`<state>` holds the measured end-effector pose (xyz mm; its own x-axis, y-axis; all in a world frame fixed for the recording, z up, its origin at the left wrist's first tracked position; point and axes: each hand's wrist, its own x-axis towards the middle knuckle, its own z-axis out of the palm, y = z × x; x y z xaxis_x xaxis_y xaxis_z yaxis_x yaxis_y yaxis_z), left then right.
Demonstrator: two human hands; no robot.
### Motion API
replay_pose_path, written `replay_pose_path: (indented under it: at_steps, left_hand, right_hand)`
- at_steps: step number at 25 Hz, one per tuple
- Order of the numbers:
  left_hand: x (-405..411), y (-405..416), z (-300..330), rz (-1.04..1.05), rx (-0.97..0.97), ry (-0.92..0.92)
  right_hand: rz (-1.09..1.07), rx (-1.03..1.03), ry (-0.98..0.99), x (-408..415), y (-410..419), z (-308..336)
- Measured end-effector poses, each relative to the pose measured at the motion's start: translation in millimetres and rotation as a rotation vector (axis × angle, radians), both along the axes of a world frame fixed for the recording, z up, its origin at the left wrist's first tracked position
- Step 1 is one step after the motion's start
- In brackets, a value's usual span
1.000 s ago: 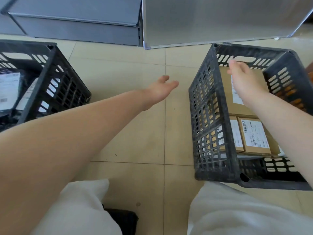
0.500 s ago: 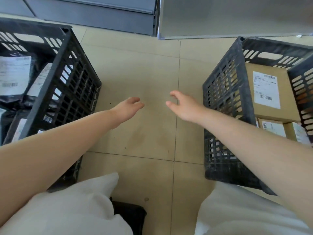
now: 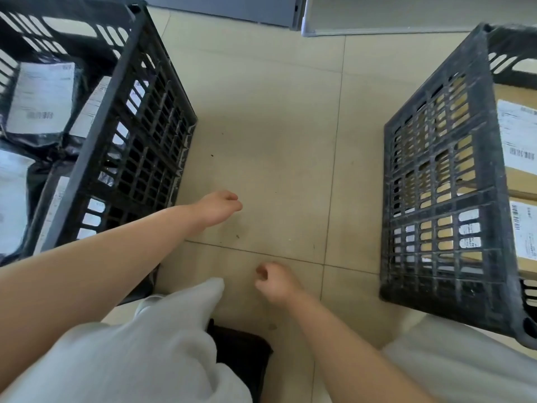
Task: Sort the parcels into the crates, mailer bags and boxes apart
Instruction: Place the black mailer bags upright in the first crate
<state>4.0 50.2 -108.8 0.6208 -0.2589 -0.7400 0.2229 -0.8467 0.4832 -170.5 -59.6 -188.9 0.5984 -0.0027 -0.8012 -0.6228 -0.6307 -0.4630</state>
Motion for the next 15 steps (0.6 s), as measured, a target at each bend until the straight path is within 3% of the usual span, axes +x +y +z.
replay_pose_path:
  at_steps: [6, 10, 15]
  left_hand:
    - [0, 3, -8, 0.003, 0.0, 0.015]
    - [1, 1, -11, -0.012, 0.004, 0.019]
    - [-1, 1, -15, -0.032, -0.005, 0.024]
  right_hand:
    - [0.164, 0.129, 0.136, -39, 32, -6]
    - [0.306, 0.084, 0.133, -53, 47, -8]
    - [0.134, 0.152, 0.061, -64, 48, -15]
